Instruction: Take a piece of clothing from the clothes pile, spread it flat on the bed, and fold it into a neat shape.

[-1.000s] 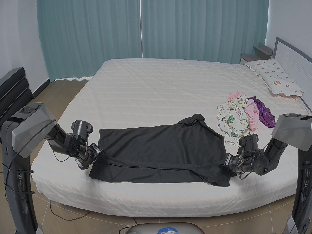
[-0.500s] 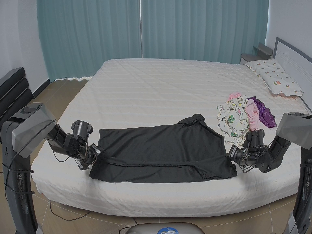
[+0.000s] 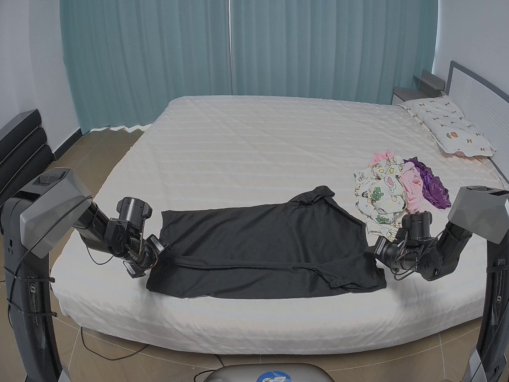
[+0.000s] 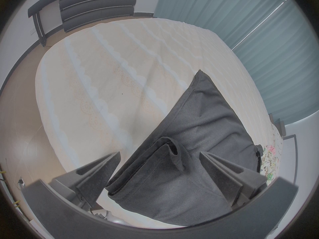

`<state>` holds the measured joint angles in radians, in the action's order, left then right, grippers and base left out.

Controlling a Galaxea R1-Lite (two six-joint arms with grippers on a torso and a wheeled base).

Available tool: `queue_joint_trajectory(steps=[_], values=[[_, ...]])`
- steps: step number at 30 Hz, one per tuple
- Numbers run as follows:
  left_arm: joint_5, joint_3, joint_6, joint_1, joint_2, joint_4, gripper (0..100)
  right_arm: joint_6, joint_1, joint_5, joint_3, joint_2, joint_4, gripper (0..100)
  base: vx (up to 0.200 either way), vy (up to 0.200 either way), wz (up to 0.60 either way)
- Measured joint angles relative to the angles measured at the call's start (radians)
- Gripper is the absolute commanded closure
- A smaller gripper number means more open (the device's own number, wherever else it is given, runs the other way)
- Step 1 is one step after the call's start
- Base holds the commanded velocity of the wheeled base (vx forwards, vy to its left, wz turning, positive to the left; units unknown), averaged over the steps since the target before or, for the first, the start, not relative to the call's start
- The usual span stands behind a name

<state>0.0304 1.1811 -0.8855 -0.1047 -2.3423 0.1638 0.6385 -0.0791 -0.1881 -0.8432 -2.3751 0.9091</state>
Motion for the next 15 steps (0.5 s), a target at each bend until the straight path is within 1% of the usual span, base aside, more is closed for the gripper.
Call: queue_joint_trajectory(steps=[4,7,9,15], values=[[0.000,0.000,-0.006,0.001,0.000,0.000,0,0.015,0.005,0.000,-0.002,-0.007,0.062,0,0.000,0.000,0.00],[-0.001,0.001,-0.017,0.002,0.001,0.000,0,0.071,0.009,0.004,0.006,-0.008,0.125,0,0.000,0.000,0.00],[-0.012,-0.001,-0.022,0.005,0.004,0.001,0,0.104,0.013,0.010,0.021,-0.005,0.158,0,0.000,0.000,0.00],[-0.070,-0.020,-0.028,0.016,0.030,0.003,0,0.179,0.022,0.022,0.080,0.017,0.173,0,0.000,0.000,0.00]])
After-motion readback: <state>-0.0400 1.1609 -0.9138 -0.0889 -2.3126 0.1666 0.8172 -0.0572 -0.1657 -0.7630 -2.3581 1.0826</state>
